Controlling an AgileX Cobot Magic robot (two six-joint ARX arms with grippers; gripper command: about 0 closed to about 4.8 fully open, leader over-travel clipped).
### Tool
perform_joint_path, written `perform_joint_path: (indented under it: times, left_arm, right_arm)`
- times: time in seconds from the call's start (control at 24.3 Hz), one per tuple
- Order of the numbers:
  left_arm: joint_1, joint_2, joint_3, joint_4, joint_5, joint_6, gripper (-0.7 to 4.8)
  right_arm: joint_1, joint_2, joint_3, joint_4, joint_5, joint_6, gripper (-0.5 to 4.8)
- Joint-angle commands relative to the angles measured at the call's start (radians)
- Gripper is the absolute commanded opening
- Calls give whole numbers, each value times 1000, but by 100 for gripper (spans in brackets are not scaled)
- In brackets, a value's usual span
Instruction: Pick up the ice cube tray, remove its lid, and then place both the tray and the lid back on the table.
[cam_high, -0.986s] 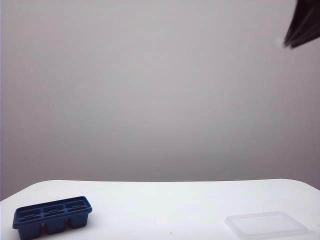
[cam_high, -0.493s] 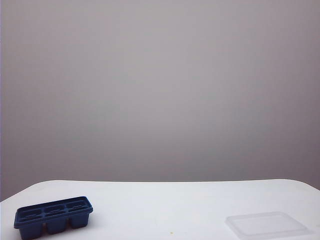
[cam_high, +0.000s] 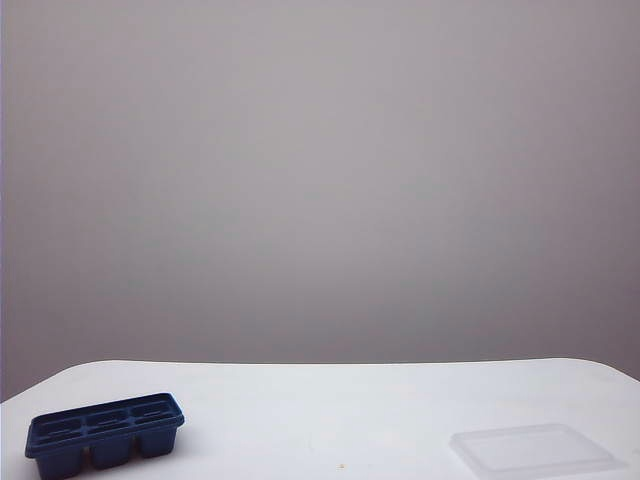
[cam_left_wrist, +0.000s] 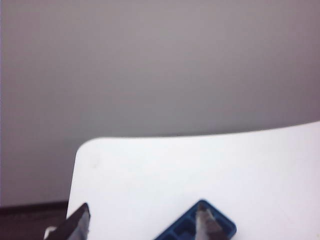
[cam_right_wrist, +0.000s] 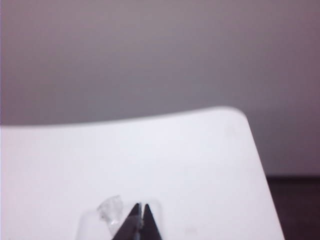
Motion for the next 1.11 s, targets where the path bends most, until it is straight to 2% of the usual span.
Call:
perform_joint_path:
  times: [0.04,0.16,0.29,0.33,0.45,0.58,0.74,0.86,1.11]
  left_arm:
    - [1,0,-21,31,-18,5,252]
    - [1,0,-39,31,-21,11,155]
    - [1,0,-71,25,27,46,-4]
    - [1,0,-71,21,29,46,-5]
    - [1,0,-71,22,32,65,-5]
    - [1,0,-71,15,28,64,-5]
    - [1,0,-71,12,27,64,-3]
    - [1,0,-71,11,24,64,32]
    - [1,0,-71,11,16,64,31]
  right_arm:
    - [0,-2,-14,5,34,15,-6]
    - [-1,-2,-14,6,77,14,-5]
    - [-44,-2,-14,8,81,2,-5]
    - [-63,-2,-14,8,70,3,-5]
    - [-180,-1,-14,-13,-87,2,-5]
    - [-255,0,-14,-19,-141,2,-5]
    - [-275,0,-14,-21,-149,2,-5]
    - [-274,0,-14,-21,-153,-13,0]
    - [-274,0,-14,-20,-154,-12,0]
